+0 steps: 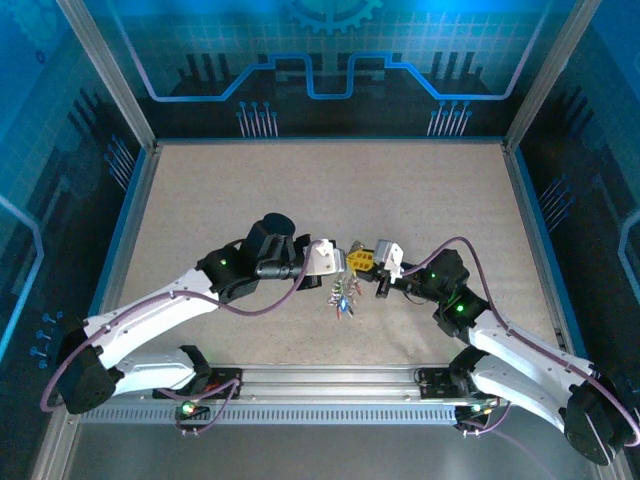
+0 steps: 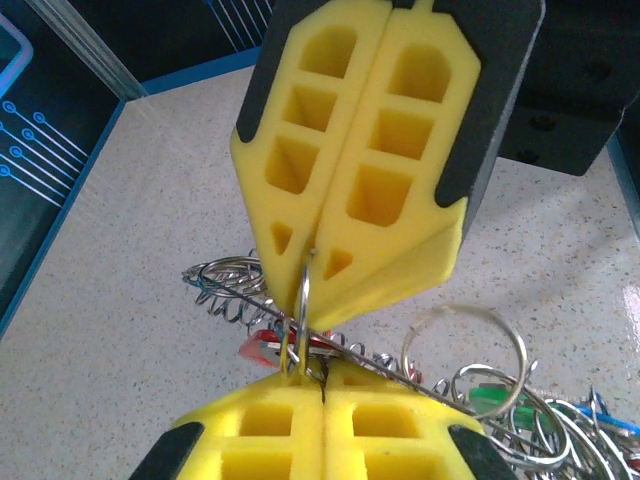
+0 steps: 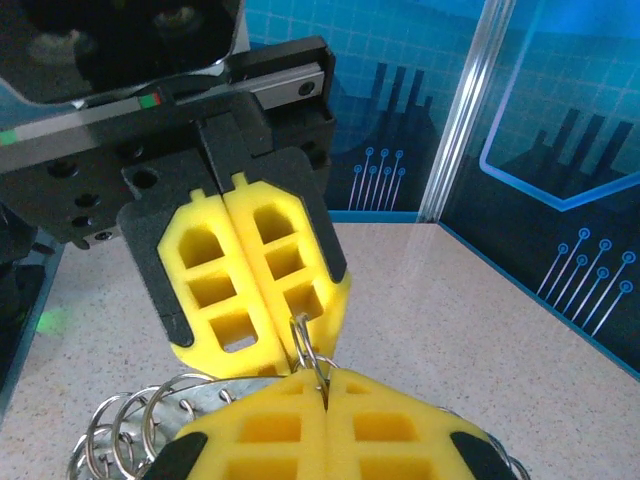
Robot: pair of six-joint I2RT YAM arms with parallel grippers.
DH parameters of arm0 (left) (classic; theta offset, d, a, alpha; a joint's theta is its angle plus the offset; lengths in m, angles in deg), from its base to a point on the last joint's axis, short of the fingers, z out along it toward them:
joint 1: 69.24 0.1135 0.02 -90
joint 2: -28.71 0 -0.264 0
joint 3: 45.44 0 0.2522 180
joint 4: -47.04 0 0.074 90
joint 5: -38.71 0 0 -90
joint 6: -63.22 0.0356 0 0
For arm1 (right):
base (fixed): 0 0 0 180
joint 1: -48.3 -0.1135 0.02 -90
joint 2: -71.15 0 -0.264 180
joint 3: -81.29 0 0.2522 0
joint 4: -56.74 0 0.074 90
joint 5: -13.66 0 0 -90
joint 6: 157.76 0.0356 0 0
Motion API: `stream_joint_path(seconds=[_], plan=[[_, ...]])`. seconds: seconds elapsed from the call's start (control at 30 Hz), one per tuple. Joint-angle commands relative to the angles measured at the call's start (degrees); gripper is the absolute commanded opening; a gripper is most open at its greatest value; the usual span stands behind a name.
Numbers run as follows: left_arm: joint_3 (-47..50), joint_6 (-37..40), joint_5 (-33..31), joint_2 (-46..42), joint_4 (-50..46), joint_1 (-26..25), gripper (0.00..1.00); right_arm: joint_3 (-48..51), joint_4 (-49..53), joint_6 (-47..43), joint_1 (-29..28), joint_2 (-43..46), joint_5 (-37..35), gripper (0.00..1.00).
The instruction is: Put the keys on the keyring
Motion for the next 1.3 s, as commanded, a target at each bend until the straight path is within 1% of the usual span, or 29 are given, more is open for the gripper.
stream_joint_path(seconds=[0.0,0.1,0.2,0.27,0.4,0.53,0.67,0.73,1.1,1.17,1.27], plan=[[1.8,-1.8,3.7,-1.1,0.5,-1.1,0.11,-0.9,-7.7,1.1,-0.5,0.3,-2.8,0.00],[2.1,-2.5,3.7,-2.2,1.2,-0.9,0.23,-1.1,-7.1,0.9,-0.5,-0.1,-1.6,0.00],[2.6,-3.8,1.0,-3.6,2.0,0.7,0.27,-1.2,-6.1,0.2,-0.5,0.0,-1.5,0.00],[3.1,-4.5,0.9,-5.1,1.9,2.4,0.31,-1.2,-5.4,-0.3,-0.5,0.1,-1.3,0.00],[5.2,-5.9,2.0,-9.2,3.7,5.1,0.37,-1.2,-4.5,-1.0,-0.5,0.2,-0.9,0.00],[5.7,-9.0,5.1,-10.5,5.5,6.8,0.41,-1.6,-3.7,-2.3,-0.5,-0.4,0.8,0.00],[3.7,-12.7,9.3,-8.5,4.9,7.7,0.42,-2.4,-2.3,-4.0,-0.5,-0.9,2.6,0.00],[3.5,-13.0,11.8,-8.0,5.2,7.7,0.42,-2.7,-1.7,-4.5,-0.5,-1.0,3.1,0.00],[2.4,-13.6,17.0,-4.8,5.4,7.8,0.42,-3.3,-1.5,-4.5,-0.5,-1.7,5.4,0.00],[2.2,-13.8,17.8,-4.3,5.7,7.7,0.41,-3.4,-1.5,-4.5,-0.5,-2.0,5.8,0.00],[2.2,-14.0,17.6,-3.9,6.1,7.7,0.36,-3.4,-1.6,-4.4,-0.6,-2.3,6.3,0.00]])
